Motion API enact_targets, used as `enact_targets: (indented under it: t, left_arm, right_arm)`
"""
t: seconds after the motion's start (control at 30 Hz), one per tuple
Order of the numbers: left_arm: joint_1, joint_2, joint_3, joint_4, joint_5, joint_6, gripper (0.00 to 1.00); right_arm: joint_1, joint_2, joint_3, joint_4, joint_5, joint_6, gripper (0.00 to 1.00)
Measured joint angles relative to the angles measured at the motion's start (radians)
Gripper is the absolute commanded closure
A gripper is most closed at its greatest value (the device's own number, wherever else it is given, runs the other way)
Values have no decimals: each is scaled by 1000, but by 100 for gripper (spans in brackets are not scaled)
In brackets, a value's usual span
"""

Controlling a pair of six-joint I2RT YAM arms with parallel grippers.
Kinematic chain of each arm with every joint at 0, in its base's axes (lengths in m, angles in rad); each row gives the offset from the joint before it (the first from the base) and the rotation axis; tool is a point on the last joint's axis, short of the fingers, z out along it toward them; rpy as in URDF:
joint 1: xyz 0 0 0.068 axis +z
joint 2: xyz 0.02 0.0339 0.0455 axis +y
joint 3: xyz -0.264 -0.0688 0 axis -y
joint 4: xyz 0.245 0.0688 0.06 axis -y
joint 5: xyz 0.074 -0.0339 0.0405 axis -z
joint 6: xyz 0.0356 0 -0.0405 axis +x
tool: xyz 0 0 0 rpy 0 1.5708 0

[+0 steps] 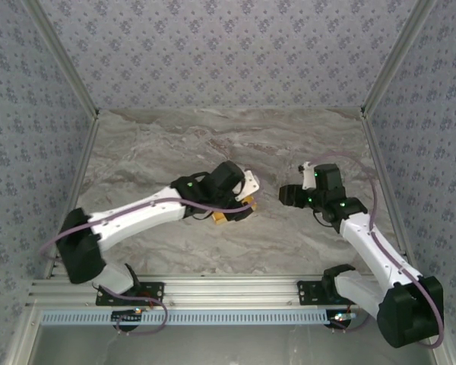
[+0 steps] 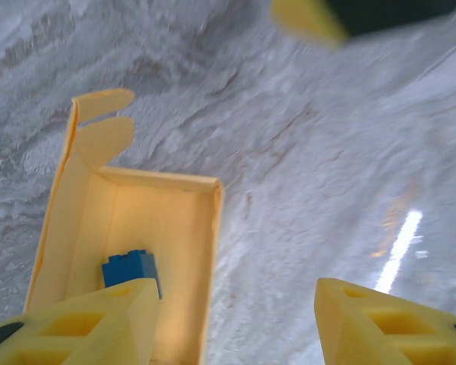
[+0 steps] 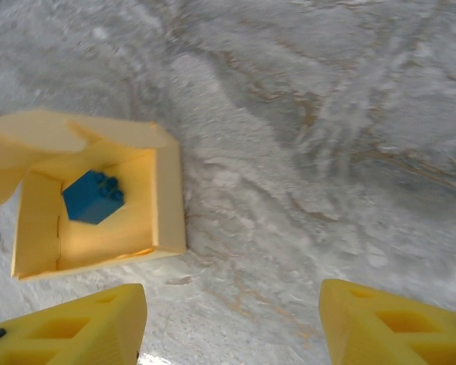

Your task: Fold the paper box

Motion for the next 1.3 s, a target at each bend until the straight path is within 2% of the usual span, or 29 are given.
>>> enact_targets:
  t: [0.13,0.3,0.43,0.7,0.9,1.07,1.3]
  left_arm:
    - [51,-173,-63,-9,45,-83,41]
    - [181,-313,-159,-47,40,-228,39]
    - [266,-364,-257,-73,48,-332,34]
    - [288,-370,-359,-61,108,-451,30]
    - [288,-318,-387,36,116,-497,30]
    - [288,-229,-387,93,56,-499,36]
    - [288,-96,-347,113,-31,-456,57]
  right_arm:
    - [111,51,5,67,39,-60,35]
    - [130,201,46,148,49,-124,36]
    - [153,302,79,217,48,-171,36]
    - [200,437,142,317,49,-259,40]
    - [208,486,171,351,50,-304,45]
    - [216,496,173,356,53,-320,53]
    - [229,497,188,354,66,-333,65]
